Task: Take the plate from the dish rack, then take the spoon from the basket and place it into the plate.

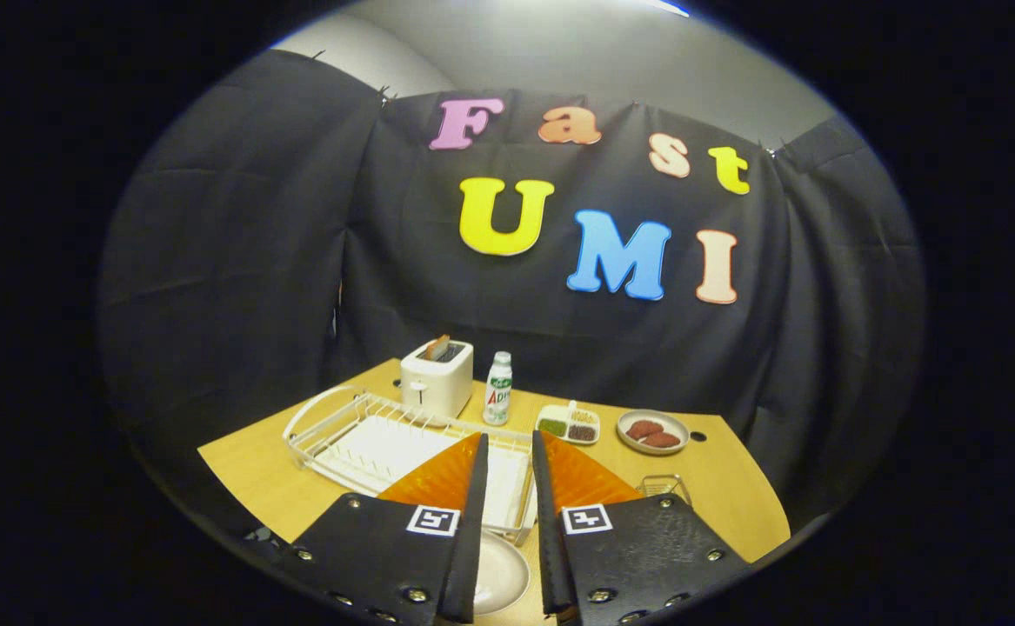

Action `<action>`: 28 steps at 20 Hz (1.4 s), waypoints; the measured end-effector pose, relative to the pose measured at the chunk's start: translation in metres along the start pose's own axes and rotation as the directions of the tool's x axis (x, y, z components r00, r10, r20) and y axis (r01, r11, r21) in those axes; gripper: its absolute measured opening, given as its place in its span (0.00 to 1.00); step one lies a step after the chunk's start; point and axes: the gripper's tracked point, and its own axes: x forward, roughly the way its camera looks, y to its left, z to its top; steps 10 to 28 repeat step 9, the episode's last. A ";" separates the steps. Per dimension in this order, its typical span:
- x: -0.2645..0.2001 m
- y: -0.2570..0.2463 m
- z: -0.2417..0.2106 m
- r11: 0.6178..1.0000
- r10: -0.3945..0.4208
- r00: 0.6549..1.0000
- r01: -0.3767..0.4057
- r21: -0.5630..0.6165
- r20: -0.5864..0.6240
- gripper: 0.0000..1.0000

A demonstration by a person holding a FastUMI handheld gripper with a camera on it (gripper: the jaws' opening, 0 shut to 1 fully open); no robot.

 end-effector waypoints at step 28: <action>0.012 -0.084 0.066 0.984 -0.161 0.978 0.150 0.093 0.133 0.73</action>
